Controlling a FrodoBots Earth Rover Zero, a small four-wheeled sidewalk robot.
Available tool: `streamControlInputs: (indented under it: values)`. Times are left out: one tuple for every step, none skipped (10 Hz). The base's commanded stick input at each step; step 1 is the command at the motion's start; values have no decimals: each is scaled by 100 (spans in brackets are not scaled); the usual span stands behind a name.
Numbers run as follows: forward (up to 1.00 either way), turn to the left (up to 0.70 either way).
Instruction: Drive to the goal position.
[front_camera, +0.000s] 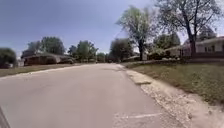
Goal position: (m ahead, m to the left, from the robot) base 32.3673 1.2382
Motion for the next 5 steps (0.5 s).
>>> streamControlInputs:
  values:
    - [70,0]
    - [70,0]
    - [70,0]
    - [70,0]
    - [70,0]
